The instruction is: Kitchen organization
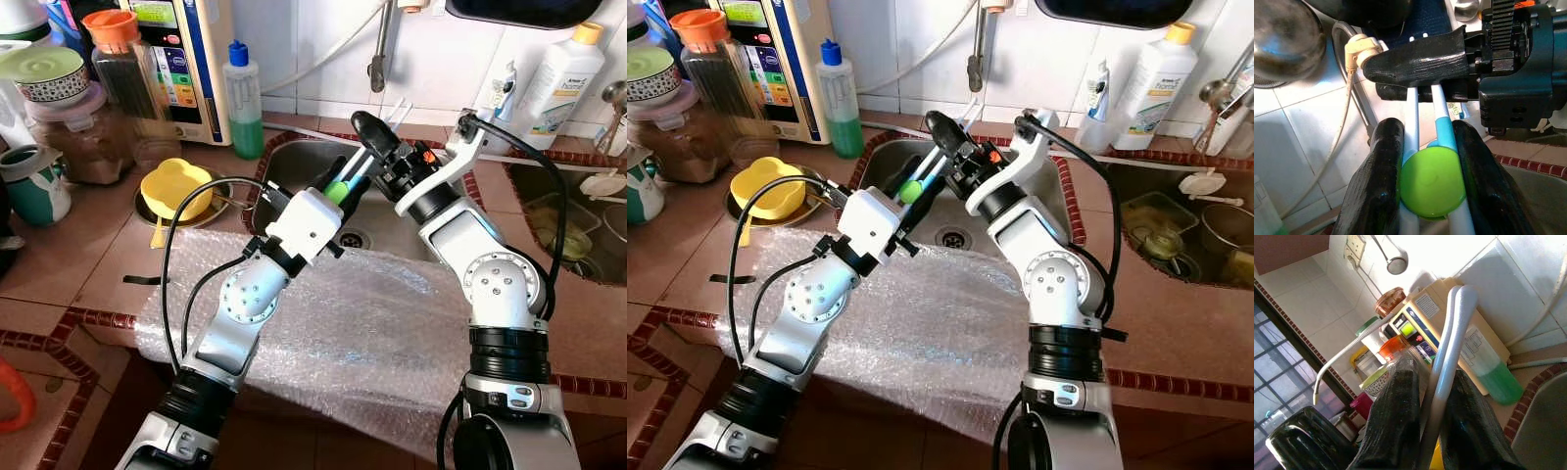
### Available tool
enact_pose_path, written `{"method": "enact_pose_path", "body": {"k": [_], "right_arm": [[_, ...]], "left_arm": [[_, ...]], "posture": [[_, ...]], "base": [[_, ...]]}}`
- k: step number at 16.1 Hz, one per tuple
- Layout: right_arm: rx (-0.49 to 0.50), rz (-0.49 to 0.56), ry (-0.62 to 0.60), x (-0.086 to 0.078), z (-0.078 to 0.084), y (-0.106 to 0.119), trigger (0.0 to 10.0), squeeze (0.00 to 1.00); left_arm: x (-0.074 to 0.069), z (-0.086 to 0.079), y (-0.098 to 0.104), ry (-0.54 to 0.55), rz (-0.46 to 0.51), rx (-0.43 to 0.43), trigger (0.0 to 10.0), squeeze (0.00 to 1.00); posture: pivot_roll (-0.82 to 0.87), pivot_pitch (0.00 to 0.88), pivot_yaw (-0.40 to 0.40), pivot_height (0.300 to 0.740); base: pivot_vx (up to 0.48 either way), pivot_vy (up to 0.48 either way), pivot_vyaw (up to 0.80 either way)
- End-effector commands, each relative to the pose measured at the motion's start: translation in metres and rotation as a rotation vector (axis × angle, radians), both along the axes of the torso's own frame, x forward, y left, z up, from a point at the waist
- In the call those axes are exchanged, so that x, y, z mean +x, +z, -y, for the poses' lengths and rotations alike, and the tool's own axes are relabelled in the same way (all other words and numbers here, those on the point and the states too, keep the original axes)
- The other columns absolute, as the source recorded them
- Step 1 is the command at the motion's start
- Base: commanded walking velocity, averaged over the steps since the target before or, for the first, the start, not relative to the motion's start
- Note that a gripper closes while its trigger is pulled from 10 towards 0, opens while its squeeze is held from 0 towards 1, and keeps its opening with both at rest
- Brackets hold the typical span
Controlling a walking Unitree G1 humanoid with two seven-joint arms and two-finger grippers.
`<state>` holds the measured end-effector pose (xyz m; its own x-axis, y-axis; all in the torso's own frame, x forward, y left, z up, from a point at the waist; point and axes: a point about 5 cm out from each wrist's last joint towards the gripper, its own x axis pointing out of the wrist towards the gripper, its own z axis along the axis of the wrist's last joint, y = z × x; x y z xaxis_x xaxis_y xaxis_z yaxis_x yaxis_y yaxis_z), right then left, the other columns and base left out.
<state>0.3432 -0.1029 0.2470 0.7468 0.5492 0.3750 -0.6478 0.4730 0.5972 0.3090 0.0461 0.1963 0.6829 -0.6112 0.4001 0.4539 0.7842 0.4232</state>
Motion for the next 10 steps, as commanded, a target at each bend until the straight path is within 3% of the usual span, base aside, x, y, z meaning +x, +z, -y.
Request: {"method": "enact_pose_path", "body": {"k": [1, 4, 5, 10], "right_arm": [[-0.024, -0.031, -0.093, 0.0062, 0.0148, -0.0022, 0.0, 0.0], [-0.027, -0.036, -0.093, 0.0063, 0.0146, -0.0027, 0.0, 0.0], [-0.028, -0.038, -0.094, 0.0065, 0.0148, -0.0031, 0.0, 0.0], [-0.035, -0.045, -0.113, 0.0077, 0.0155, -0.0037, 0.0, 0.0]], "left_arm": [[-0.0031, -0.0007, 0.0064, -0.007, 0.042, -0.012, 10.0, 0.0], [-0.0021, -0.0016, 0.0057, -0.005, 0.031, -0.021, 10.0, 0.0], [-0.0019, -0.0024, 0.0055, -0.004, 0.022, -0.035, 10.0, 1.0], [-0.0012, -0.0049, 0.0062, 0.014, 0.023, -0.052, 10.0, 1.0]], "posture": [[0.02, 0.036, -0.019, 0.74], [0.02, 0.037, -0.021, 0.74], [0.02, 0.039, -0.022, 0.74], [0.02, 0.045, -0.025, 0.74]], "base": [[0.0, 0.0, 0.0], [0.0, 0.0, 0.0], [0.0, 0.0, 0.0], [0.0, 0.0, 0.0]]}}
